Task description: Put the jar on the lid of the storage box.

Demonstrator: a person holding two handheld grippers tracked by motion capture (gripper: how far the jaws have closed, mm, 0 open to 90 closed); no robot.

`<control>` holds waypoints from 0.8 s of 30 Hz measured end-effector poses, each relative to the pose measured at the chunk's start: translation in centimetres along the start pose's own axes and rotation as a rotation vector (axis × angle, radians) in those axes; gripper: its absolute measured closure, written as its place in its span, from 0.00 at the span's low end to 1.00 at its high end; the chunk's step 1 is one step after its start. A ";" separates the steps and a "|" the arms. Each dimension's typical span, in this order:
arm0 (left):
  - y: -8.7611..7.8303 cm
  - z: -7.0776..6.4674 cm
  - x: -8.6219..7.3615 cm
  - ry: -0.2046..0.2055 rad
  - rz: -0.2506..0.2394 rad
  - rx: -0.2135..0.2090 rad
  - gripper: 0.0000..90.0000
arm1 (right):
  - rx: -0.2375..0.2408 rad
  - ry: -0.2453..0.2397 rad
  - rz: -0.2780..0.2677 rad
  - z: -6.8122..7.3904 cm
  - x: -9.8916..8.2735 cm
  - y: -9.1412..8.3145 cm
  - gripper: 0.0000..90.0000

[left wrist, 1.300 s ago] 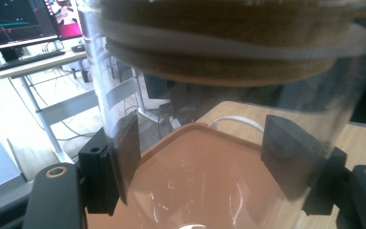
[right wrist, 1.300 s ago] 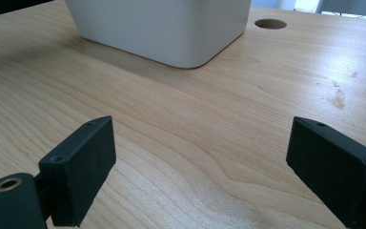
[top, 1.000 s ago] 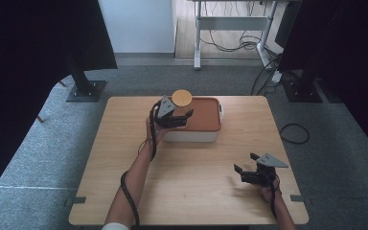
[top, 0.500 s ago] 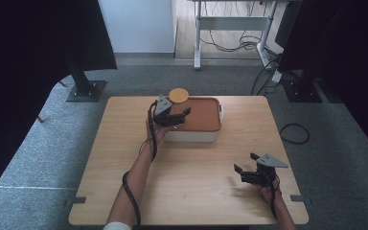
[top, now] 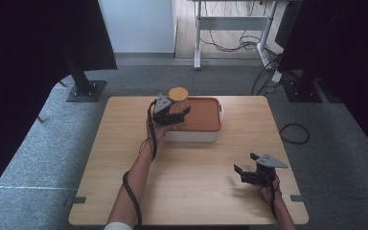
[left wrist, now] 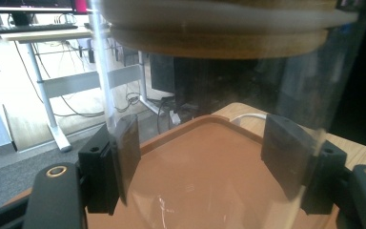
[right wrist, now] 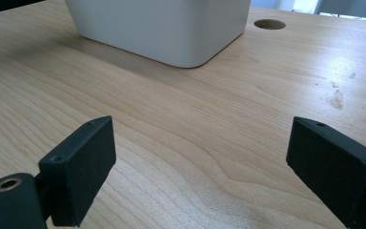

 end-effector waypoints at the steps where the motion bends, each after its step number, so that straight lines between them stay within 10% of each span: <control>1: 0.0 0.0 0.0 0.000 0.001 0.000 0.29 | 0.000 0.000 0.000 0.0 0.0 0.0 0.10; 15: -0.1 -0.2 0.2 0.012 0.031 0.026 0.28 | 0.001 0.001 0.000 0.0 0.0 0.0 0.10; 24: -0.8 -0.7 1.0 0.022 0.015 0.028 0.10 | -0.002 0.000 0.000 0.0 0.0 0.0 0.10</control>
Point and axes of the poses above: each handheld gripper's, and its own axes: y roughly forward along the jaws, x roughly out of its top, z roughly to its left, the point moved 6 cm from there along y, roughly forward along the jaws, and after that the axes turned 5 degrees about z, right-handed, at the moved point
